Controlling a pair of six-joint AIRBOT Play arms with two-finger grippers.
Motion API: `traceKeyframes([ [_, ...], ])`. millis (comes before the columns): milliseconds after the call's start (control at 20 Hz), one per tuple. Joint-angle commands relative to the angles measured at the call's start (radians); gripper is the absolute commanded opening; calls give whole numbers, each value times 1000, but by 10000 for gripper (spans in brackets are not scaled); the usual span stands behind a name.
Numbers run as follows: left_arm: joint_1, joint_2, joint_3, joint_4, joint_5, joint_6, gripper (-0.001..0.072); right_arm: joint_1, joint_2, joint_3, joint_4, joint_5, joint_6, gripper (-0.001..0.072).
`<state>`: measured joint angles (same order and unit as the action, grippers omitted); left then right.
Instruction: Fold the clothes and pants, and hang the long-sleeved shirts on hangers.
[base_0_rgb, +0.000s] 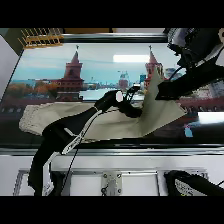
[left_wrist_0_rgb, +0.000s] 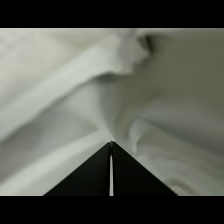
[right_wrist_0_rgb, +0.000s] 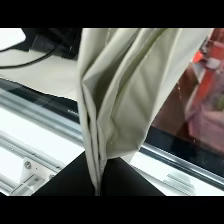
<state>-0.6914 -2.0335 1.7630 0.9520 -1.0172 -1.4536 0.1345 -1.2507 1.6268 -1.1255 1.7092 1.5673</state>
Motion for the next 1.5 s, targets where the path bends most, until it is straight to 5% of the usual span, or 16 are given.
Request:
traceKeyframes([
  [0,73,52,30,47,-52,-3,7,85,-19,5,4,-34,50,5],
  [500,519,377,-20,182,-118,0,8,429,-216,5,11,-317,292,5],
  [900,737,468,-20,179,-217,0,8,623,-517,5,69,-647,322,7],
  [950,741,468,-20,179,-221,0,8,639,-548,5,73,-702,322,33],
  [1000,741,468,-20,179,-222,0,8,650,-566,5,96,-745,315,198],
  [1050,741,468,-20,177,-222,0,8,656,-576,5,157,-785,274,467],
  [1100,741,468,-20,173,-221,0,8,658,-571,5,234,-816,204,538],
  [1250,741,475,-22,174,-241,7,8,625,-489,-5,287,-784,35,538],
  [1450,741,605,-229,173,-153,10,8,455,-261,-206,135,-690,18,538],
])
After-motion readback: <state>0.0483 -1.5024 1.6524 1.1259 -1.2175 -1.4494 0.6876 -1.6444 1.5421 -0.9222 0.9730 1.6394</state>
